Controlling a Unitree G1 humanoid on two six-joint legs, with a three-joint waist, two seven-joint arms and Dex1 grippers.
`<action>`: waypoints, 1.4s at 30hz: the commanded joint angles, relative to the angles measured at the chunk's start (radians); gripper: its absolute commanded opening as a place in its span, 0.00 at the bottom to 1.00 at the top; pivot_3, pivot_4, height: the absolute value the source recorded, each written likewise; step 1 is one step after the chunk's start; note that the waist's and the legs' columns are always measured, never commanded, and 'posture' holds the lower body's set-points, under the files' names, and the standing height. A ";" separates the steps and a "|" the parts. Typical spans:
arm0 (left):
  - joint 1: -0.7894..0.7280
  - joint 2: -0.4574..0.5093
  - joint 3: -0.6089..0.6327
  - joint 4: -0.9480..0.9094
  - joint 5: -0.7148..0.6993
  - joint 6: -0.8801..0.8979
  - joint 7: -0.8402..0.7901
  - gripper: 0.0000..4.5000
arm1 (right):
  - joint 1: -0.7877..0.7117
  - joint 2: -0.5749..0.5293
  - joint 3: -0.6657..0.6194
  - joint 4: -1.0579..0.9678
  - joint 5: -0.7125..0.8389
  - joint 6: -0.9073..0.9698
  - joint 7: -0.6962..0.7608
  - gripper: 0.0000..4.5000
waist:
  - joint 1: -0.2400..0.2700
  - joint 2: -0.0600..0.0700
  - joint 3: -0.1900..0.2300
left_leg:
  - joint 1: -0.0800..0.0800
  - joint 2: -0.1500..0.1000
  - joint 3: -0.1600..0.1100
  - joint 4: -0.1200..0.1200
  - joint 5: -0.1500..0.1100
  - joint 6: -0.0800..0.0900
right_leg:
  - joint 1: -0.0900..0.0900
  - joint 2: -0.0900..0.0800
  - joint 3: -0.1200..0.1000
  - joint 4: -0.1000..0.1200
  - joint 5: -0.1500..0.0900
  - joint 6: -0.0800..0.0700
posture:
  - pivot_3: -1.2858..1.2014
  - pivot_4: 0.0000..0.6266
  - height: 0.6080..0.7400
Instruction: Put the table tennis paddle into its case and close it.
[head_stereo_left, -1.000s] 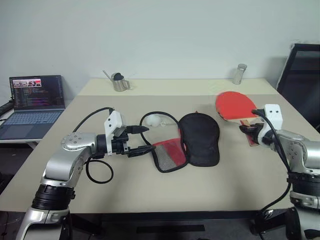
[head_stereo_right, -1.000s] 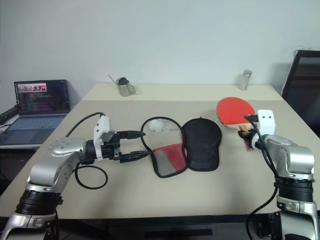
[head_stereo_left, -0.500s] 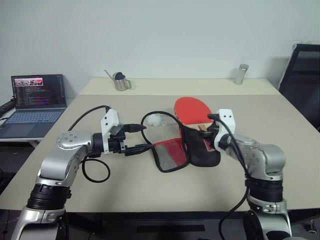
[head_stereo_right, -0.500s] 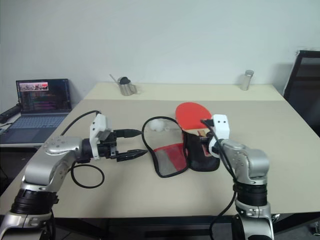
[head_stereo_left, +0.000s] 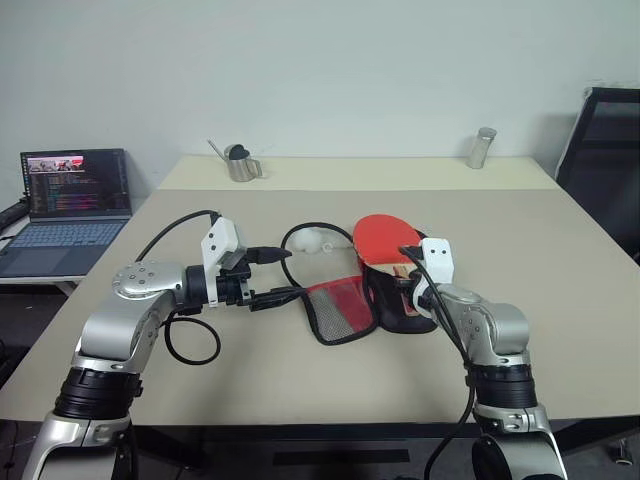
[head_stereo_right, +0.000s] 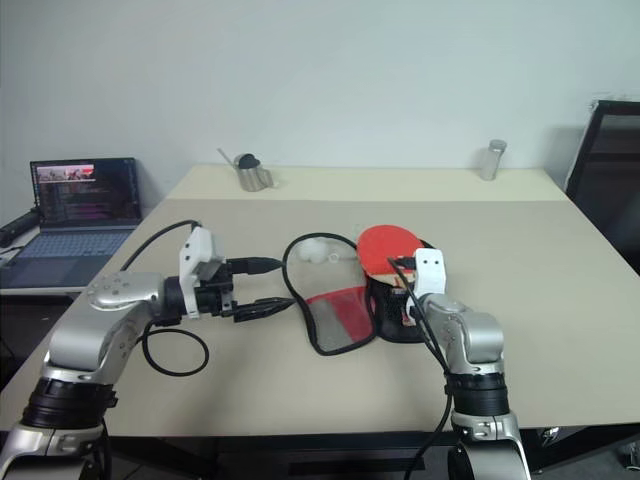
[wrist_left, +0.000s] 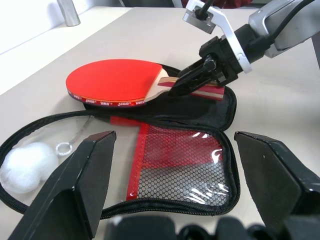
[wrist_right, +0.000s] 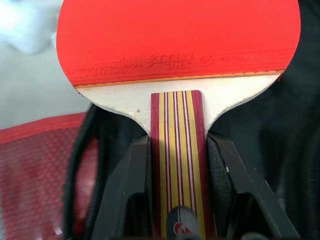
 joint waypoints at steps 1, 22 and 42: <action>-0.019 0.012 0.012 -0.019 -0.001 -0.013 -0.003 0.92 | -0.004 0.002 -0.004 -0.028 -0.011 -0.043 -0.010 0.24 | 0.000 0.000 0.000 | 0.000 0.000 0.000 0.000 0.000 0.000 | 0.000 0.000 0.000 0.000 0.000 0.000 | 0.52 0.24 1.00; -0.021 0.006 0.000 -0.025 0.005 -0.014 -0.001 0.92 | 0.017 0.005 0.009 -0.002 -0.046 -0.029 -0.025 0.24 | 0.000 0.000 0.000 | 0.000 0.000 0.000 0.000 0.000 0.000 | 0.000 0.000 0.000 0.000 0.000 0.000 | 0.52 0.24 1.00; -0.008 -0.012 0.003 -0.009 0.016 -0.032 0.016 0.92 | 0.085 -0.022 0.059 -0.269 -0.028 0.127 0.016 1.00 | 0.000 0.000 0.000 | 0.000 0.000 0.000 0.000 0.000 0.000 | 0.000 0.000 0.000 0.000 0.000 0.000 | 0.52 0.24 1.00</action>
